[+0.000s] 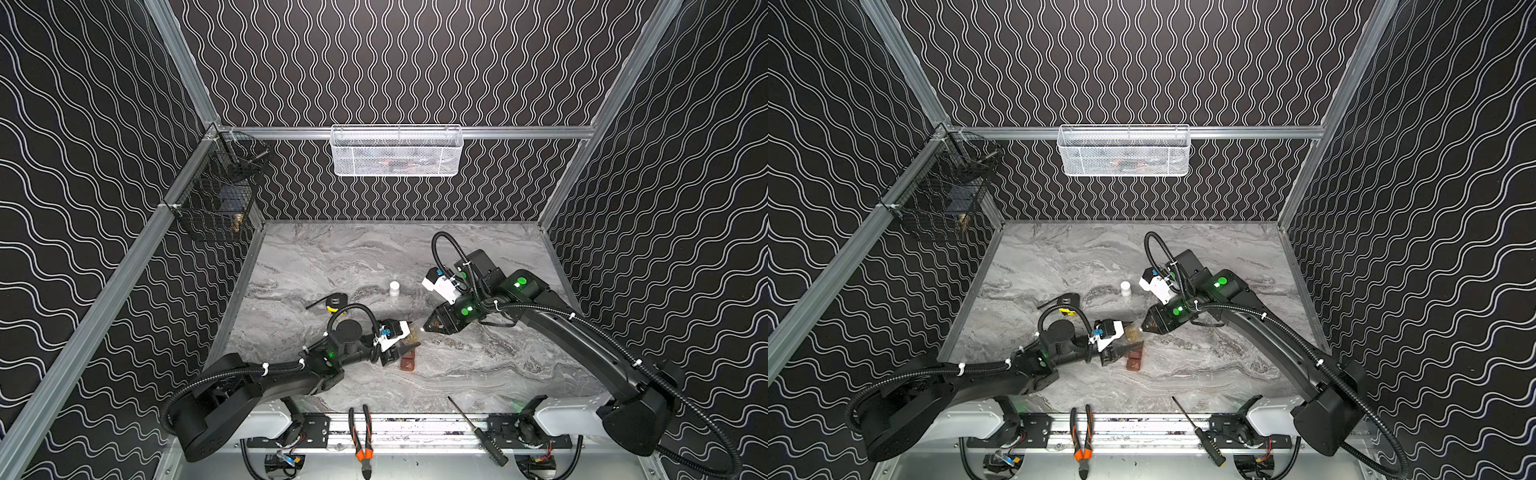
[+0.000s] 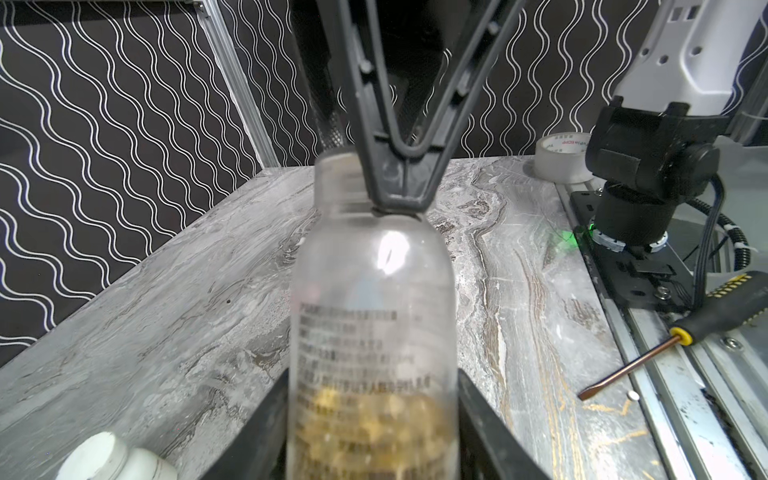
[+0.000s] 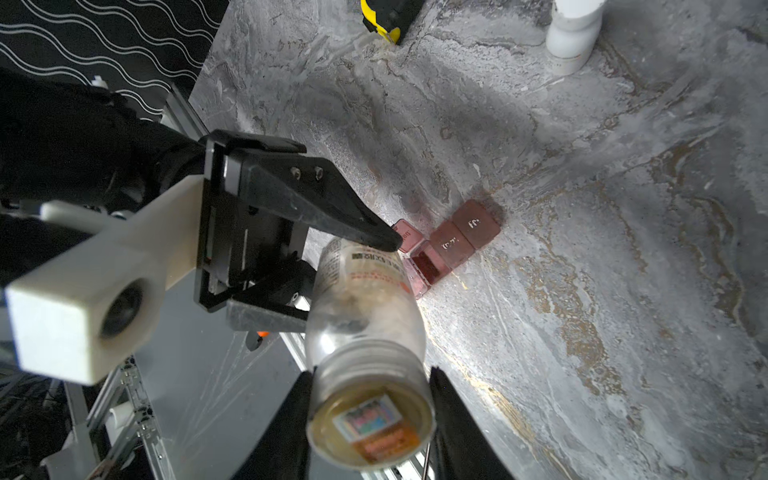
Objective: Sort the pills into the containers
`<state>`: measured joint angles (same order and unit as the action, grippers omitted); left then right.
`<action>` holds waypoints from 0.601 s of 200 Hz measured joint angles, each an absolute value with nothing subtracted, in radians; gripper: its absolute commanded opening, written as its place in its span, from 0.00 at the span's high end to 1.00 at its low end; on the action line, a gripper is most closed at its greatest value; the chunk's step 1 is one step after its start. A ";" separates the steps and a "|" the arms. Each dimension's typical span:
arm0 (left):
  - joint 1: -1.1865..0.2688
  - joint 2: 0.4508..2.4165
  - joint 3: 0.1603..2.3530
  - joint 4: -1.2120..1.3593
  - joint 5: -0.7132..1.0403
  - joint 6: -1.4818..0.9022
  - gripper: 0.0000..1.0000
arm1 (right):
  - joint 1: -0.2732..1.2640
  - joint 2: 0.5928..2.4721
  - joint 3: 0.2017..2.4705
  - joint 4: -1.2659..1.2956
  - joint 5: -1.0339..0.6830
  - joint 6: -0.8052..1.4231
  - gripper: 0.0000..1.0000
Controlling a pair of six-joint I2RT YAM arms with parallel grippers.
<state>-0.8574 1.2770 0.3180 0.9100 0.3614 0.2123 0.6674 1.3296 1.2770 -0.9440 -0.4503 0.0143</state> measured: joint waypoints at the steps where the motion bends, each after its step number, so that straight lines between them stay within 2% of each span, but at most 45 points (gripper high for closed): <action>1: -0.857 1.277 0.318 0.911 0.361 0.212 0.92 | 0.667 1.329 1.277 -0.944 -0.450 0.014 0.60; 73: -0.857 1.296 0.312 0.957 0.354 0.205 0.92 | 0.667 1.325 1.295 -0.965 -0.340 -0.023 0.34; 120: -0.857 1.311 0.312 0.994 0.355 0.205 0.93 | 0.666 1.310 1.311 -0.966 -0.312 -0.020 0.23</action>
<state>-0.8574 1.3109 0.3122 0.9943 0.3546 0.2054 0.6662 1.3102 1.3109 -0.9661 -0.3122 -0.0204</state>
